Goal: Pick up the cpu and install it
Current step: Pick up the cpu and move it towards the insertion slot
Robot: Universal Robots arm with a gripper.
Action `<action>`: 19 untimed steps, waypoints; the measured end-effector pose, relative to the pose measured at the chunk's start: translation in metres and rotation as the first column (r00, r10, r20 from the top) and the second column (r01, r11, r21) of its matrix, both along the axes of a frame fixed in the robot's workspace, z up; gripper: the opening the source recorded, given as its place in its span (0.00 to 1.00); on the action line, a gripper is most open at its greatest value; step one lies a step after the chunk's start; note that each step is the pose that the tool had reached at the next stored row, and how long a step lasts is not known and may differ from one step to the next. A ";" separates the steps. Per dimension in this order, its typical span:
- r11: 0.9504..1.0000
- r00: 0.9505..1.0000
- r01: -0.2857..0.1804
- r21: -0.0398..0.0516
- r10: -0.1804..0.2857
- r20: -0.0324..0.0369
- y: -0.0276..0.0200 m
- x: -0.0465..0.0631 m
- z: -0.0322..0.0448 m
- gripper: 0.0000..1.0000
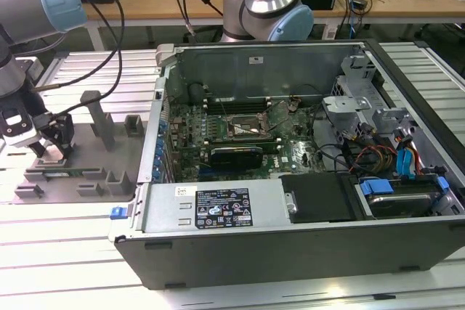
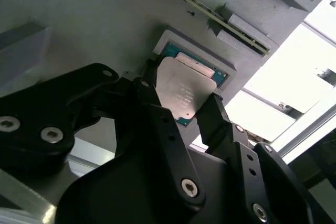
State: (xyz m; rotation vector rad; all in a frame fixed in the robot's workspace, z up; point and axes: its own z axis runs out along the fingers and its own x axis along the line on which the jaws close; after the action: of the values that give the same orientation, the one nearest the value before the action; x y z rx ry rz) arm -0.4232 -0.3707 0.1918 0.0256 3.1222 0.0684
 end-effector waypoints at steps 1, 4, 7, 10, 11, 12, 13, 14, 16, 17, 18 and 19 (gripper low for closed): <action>1.000 1.000 0.000 0.000 0.000 0.000 0.0000 0.000 0.0022 0.54; 1.000 1.000 0.000 0.000 0.000 0.000 0.0000 0.000 0.0098 0.54; 1.000 1.000 0.000 0.000 0.000 0.000 0.0000 0.000 0.0187 0.54; 1.000 1.000 0.000 0.000 0.000 0.000 -0.0001 0.000 0.0304 0.54; 1.000 1.000 0.000 0.000 0.000 -0.001 0.0000 0.000 0.0340 0.54; 1.000 1.000 0.000 0.000 0.000 -0.001 -0.0001 0.000 0.0414 0.54; 1.000 1.000 0.000 0.000 0.000 0.000 -0.0001 0.001 0.0463 0.54; 1.000 1.000 0.000 0.000 0.000 0.000 0.0000 0.001 0.0506 0.54; 1.000 1.000 0.000 0.000 0.000 0.000 0.0000 0.001 0.0652 0.54; 1.000 1.000 0.000 0.000 0.000 -0.001 0.0000 0.001 0.0692 0.54; 1.000 1.000 0.000 0.000 0.000 0.000 -0.0001 0.001 0.0742 0.54; 1.000 1.000 0.000 0.000 0.000 0.000 0.0000 0.001 0.0778 0.54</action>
State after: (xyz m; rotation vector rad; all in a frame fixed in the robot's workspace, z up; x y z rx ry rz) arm -0.4222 -0.3707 0.2696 0.0256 3.1227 0.0680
